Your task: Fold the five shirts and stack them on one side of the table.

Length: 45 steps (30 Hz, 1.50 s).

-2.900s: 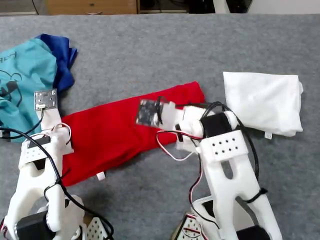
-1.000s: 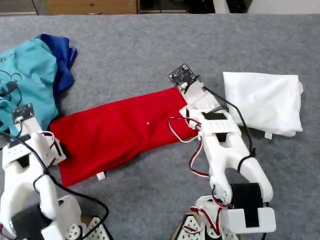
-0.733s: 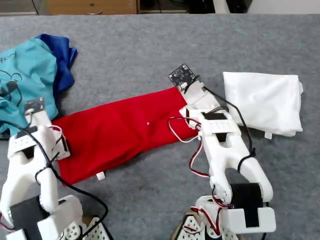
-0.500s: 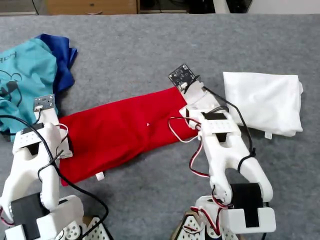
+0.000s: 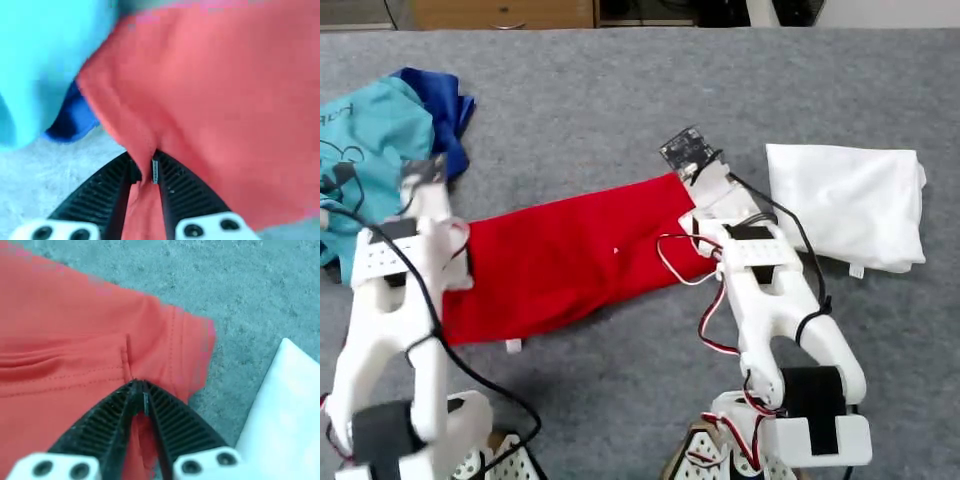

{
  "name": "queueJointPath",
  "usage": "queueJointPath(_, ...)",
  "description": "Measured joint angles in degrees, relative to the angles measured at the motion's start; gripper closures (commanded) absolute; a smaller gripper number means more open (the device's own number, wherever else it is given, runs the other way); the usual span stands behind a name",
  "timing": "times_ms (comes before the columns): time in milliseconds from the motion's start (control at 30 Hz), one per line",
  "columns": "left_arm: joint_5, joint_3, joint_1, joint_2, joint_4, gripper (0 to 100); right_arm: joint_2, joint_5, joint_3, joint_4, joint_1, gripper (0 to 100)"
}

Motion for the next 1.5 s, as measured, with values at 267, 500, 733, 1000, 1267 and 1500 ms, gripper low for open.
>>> queueJointPath(267, 13.45, -13.89, 23.38, -0.88, 5.8, 98, -2.73, -13.98, -2.11, -12.22, 5.27, 99.6)
queueJointPath(500, 15.74, -29.19, 36.31, 13.1, 5.8, 98, -0.44, -8.35, -10.9, -12.57, 11.43, 99.5)
queueJointPath(733, 17.49, -48.62, 43.78, 30.24, 6.15, 98, 5.01, -7.21, -20.31, -10.02, 21.71, 99.5)
queueJointPath(1000, 19.16, -68.31, 47.91, 48.53, 6.33, 98, 9.76, -7.3, -31.12, -4.31, 31.03, 99.5)
queueJointPath(1267, 19.25, -83.69, 50.46, 61.19, 6.42, 98, 10.9, -7.03, -32.0, -3.87, 31.74, 99.5)
queueJointPath(1500, 19.25, -88.26, 50.81, 65.41, 6.42, 95, 11.16, -7.03, -32.0, -3.87, 31.74, 99.4)
